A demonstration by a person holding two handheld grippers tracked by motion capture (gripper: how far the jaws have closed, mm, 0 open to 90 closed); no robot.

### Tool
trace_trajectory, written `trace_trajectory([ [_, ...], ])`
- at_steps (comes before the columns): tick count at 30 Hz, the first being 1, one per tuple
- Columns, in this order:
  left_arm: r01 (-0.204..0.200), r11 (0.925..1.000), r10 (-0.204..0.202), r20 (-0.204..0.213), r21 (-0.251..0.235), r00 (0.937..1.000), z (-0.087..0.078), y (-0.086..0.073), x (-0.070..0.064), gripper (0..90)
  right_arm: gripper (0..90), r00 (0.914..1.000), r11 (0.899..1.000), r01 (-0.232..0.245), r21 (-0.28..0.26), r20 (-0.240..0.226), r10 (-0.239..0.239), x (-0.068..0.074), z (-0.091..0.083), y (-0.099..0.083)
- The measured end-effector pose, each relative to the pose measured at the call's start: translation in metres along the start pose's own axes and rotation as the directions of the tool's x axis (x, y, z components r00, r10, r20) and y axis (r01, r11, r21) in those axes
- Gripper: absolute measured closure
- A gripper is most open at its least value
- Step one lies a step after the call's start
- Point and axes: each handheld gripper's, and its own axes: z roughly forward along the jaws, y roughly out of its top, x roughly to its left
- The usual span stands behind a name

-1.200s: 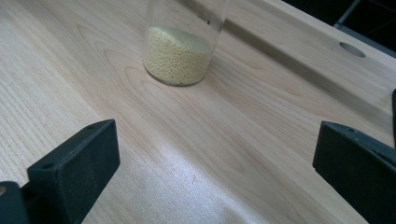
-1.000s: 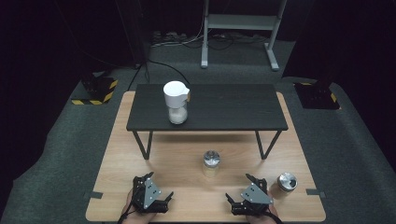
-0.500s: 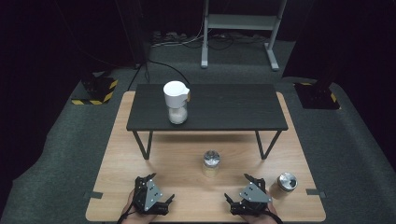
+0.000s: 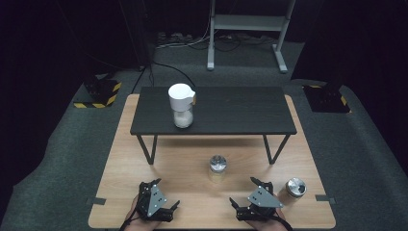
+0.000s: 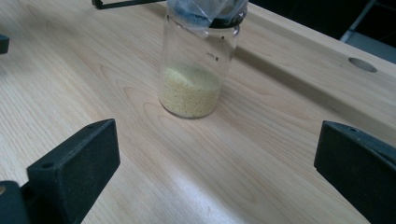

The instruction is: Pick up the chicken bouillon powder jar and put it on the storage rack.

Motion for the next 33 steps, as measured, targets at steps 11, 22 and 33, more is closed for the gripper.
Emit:
trace_trajectory([
  [11, 0.009, 0.9999, -0.009, 0.015, -0.011, 0.9998, -0.001, -0.001, 0.001, 1.0, 0.0, 0.9983, 0.998, -0.056, -0.029, -0.016, 0.055, -0.003, 0.01, 0.019],
  [22, 0.02, 0.9996, -0.019, 0.023, -0.02, 0.9995, -0.001, -0.001, 0.003, 1.0, 0.0, 0.9961, 0.994, -0.082, -0.066, -0.037, 0.08, 0.001, 0.022, 0.032],
  [33, 0.026, 0.9991, -0.025, 0.036, -0.033, 0.9991, -0.003, -0.002, 0.004, 1.0, 0.0, 0.9962, 0.993, -0.083, -0.087, -0.033, 0.08, 0.005, 0.037, 0.043],
])
